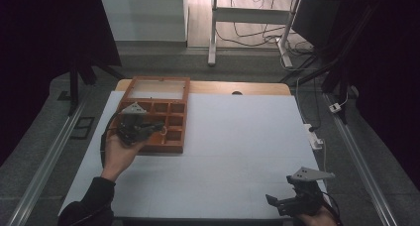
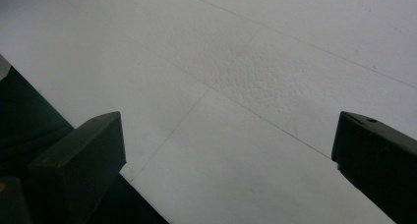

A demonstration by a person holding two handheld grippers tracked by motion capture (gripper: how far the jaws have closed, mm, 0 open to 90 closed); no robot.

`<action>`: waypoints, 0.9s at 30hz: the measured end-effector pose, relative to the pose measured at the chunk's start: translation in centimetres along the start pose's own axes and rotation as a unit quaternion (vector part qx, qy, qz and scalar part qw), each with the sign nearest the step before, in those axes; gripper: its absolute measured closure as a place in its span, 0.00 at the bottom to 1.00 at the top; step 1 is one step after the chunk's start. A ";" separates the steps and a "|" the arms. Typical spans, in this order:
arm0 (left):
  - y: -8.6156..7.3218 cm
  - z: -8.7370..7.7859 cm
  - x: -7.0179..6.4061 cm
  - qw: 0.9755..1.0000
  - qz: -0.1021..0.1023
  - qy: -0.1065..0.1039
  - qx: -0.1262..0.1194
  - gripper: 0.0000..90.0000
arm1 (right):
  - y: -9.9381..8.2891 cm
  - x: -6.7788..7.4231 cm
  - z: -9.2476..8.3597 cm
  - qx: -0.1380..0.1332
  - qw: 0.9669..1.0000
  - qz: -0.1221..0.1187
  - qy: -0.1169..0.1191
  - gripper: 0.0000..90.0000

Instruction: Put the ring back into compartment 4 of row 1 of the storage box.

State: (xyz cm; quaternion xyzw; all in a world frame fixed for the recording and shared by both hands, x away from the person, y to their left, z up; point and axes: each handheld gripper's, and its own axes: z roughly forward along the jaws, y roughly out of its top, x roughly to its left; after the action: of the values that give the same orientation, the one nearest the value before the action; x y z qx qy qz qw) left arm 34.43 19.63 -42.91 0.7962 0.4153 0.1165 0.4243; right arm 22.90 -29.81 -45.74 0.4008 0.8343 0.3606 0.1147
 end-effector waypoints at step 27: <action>4.9 4.1 2.1 1.000 0.008 0.006 -0.002 0.97 | 0.0 0.0 0.0 0.001 1.000 -0.001 0.004 0.00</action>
State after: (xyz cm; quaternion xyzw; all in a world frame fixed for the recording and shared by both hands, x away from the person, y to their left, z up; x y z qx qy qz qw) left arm 40.72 17.35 -41.97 0.7981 0.4115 0.1257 0.4218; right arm 22.92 -29.85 -45.75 0.3989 0.8353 0.3617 0.1109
